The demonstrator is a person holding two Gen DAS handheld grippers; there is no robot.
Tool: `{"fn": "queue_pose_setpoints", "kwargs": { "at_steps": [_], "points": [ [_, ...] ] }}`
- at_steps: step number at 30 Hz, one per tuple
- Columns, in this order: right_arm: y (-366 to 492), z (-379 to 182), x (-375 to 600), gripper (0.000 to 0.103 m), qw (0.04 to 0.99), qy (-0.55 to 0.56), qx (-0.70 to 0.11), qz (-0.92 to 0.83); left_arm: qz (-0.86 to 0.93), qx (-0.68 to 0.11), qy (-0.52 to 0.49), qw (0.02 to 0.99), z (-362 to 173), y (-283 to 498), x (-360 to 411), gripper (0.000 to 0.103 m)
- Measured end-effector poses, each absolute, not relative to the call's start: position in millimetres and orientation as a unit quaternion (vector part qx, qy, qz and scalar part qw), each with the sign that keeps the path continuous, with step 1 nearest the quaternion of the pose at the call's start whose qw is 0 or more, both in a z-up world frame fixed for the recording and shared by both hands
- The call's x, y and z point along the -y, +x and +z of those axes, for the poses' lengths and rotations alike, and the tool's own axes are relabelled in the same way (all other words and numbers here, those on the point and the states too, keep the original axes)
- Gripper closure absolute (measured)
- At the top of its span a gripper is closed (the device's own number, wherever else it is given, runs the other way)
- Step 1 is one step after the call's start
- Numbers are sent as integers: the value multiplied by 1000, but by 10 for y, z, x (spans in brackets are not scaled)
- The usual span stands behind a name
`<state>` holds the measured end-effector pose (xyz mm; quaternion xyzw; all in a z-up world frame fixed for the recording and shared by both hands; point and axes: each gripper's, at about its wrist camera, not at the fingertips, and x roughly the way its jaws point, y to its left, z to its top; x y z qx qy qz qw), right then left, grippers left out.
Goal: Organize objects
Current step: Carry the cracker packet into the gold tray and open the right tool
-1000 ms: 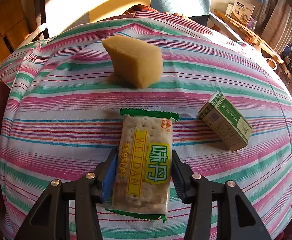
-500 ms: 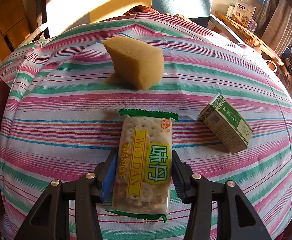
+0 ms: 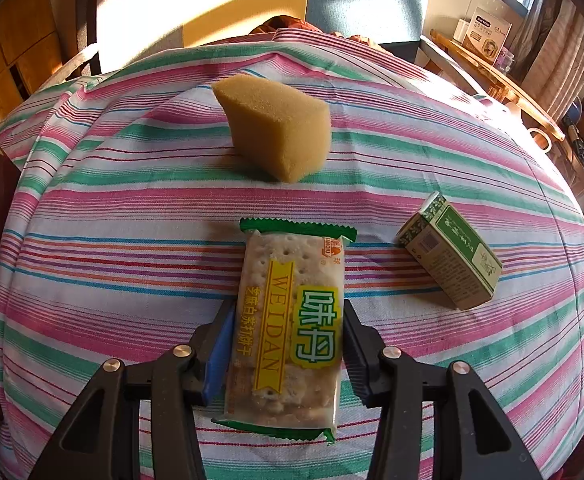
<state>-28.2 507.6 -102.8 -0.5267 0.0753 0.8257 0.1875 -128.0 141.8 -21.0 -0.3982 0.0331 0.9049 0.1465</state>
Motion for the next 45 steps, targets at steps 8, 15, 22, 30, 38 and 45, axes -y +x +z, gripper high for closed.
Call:
{"fn": "queue_pose_setpoints", "kwargs": {
  "at_steps": [8, 15, 22, 30, 38, 45],
  "points": [
    [-244, -998, -4958, 54, 187, -539, -75, 818, 905, -22, -392, 165, -101, -848, -1283, 38],
    [-174, -961, -4733, 54, 191, -549, -91, 808, 899, -27, -397, 183, -166, -581, -1203, 38],
    [-107, -915, -4421, 54, 158, -548, -133, 811, 891, -24, -405, 202, -289, -328, -1065, 38],
    [-153, -460, -3834, 54, 104, -488, -133, 856, 891, -17, -410, 197, -344, -181, -883, 38],
    [-585, -84, -2919, 54, 8, -459, -79, 885, 894, 0, -408, 185, -343, -131, -640, 38],
    [-1016, -104, -2203, 54, -43, -479, -4, 877, 901, 2, -402, 165, -314, -151, -514, 38]
  ]
}}
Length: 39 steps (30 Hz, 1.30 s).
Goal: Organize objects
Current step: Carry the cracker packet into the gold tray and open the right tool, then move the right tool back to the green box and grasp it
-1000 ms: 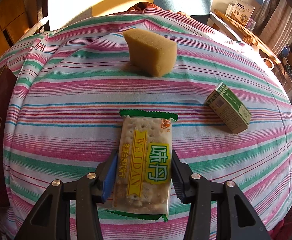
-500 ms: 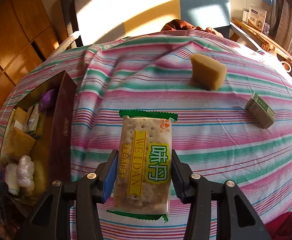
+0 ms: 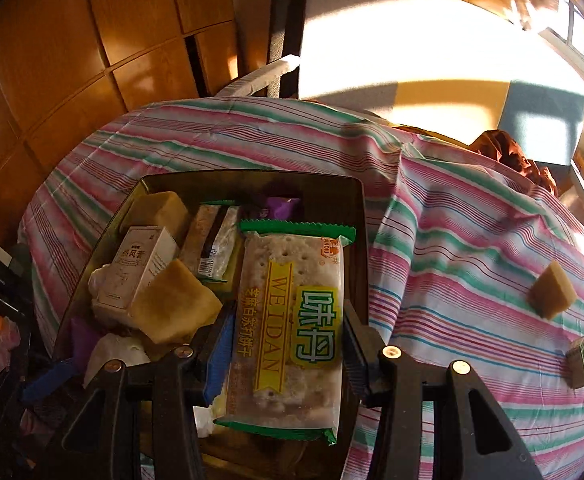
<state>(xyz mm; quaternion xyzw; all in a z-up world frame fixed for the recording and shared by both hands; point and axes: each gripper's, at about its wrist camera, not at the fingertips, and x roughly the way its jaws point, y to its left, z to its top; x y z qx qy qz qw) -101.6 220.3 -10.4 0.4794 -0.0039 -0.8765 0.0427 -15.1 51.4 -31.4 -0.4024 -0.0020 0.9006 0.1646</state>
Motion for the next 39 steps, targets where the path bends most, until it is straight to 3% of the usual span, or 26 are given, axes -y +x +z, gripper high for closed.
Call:
{"fn": "queue_pose_setpoints", "kwargs": {
  "at_steps": [12, 18, 39],
  "points": [
    [-1412, -615, -1971, 54, 32, 541, -24, -840, 898, 9, -410, 159, -356, -192, -419, 38],
    [-1436, -700, -1935, 54, 60, 547, 15, -835, 898, 11, -412, 152, -366, -212, -396, 38],
    [-629, -152, -2672, 53, 18, 453, 81, -888, 900, -21, -402, 166, -290, -98, -624, 36]
  ]
}}
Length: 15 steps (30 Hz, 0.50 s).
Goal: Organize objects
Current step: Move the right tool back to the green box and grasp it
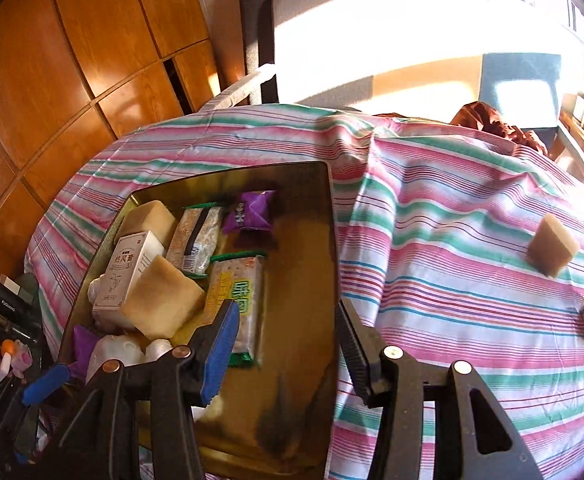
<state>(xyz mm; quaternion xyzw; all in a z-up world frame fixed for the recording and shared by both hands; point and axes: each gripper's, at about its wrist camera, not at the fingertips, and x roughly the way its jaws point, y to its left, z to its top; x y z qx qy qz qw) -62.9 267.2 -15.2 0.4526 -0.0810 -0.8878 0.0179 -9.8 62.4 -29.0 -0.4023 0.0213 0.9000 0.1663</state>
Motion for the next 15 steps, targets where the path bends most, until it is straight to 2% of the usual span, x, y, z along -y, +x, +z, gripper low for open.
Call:
{"fn": "queue_pose_setpoints", "kwargs": {
  "at_steps": [5, 15],
  "points": [
    [-381, -125, -3147, 48, -21, 444, 101, -890, 901, -38, -393, 180, -206, -70, -791, 33],
    [95, -232, -4488, 47, -143, 446, 152, -871, 893, -79, -380, 228, -97, -76, -1350, 31]
  ]
}}
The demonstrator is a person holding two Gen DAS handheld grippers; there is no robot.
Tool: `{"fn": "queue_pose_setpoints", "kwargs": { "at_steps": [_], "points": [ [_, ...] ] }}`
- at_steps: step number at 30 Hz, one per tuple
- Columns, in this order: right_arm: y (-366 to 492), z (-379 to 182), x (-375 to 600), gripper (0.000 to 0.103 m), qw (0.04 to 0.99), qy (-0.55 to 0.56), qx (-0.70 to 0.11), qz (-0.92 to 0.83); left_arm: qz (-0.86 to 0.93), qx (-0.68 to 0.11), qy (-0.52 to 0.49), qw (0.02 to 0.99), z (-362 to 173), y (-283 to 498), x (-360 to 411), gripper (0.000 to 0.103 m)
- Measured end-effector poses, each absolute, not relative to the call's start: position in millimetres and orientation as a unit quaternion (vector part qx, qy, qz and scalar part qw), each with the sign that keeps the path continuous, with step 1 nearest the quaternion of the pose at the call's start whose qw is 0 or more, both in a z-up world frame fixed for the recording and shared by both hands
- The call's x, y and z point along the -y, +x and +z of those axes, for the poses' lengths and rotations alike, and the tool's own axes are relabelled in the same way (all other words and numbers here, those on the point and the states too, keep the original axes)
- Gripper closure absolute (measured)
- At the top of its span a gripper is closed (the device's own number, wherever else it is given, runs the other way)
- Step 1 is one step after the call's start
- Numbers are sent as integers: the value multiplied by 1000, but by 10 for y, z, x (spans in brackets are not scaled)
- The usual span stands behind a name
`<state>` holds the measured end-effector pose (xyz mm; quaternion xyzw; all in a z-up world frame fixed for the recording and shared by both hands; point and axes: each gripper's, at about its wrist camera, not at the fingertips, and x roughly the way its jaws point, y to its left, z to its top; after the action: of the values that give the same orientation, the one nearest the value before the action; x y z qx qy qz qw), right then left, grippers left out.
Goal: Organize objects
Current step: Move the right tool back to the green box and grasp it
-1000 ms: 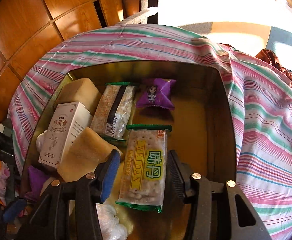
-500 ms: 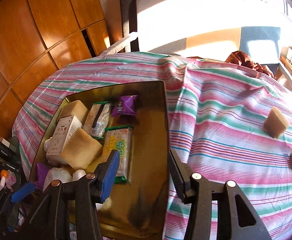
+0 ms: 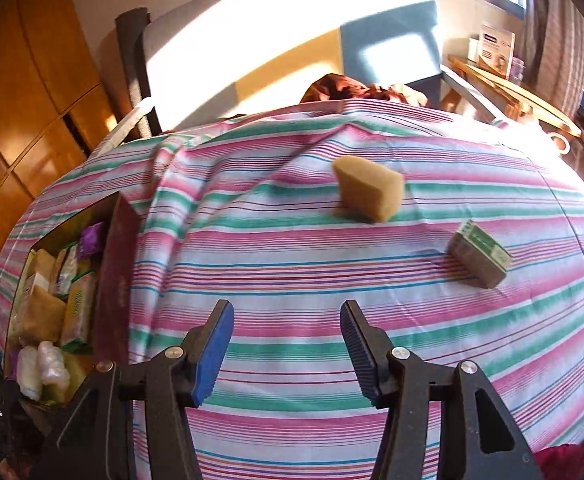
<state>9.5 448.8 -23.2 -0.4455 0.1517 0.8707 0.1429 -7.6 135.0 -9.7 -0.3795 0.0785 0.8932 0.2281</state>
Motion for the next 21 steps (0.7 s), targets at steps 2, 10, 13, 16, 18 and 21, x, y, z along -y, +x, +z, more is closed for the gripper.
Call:
{"fn": "queue_pose_setpoints", "kwargs": {
  "at_steps": [2, 10, 13, 16, 18, 21],
  "points": [
    [188, -271, -4825, 43, 178, -445, -174, 860, 889, -85, -380, 243, -95, -66, -1495, 31],
    [463, -392, -5919, 31, 286, -430, -260, 816, 864, -114, -388, 300, -171, -19, -2078, 31],
    [425, -447, -6129, 25, 298, -424, -286, 806, 854, -121, -396, 316, -222, -5, -2255, 31],
    [315, -512, -6264, 23, 309, -425, -288, 801, 846, -130, -400, 328, -270, 2, -2400, 30],
    [208, -603, -6330, 19, 309, -437, -287, 795, 842, -133, -404, 332, -301, 2, -2476, 30],
    [163, -727, -6431, 19, 321, -434, -320, 779, 836, -137, -411, 336, -347, -5, -2572, 29]
  ]
}}
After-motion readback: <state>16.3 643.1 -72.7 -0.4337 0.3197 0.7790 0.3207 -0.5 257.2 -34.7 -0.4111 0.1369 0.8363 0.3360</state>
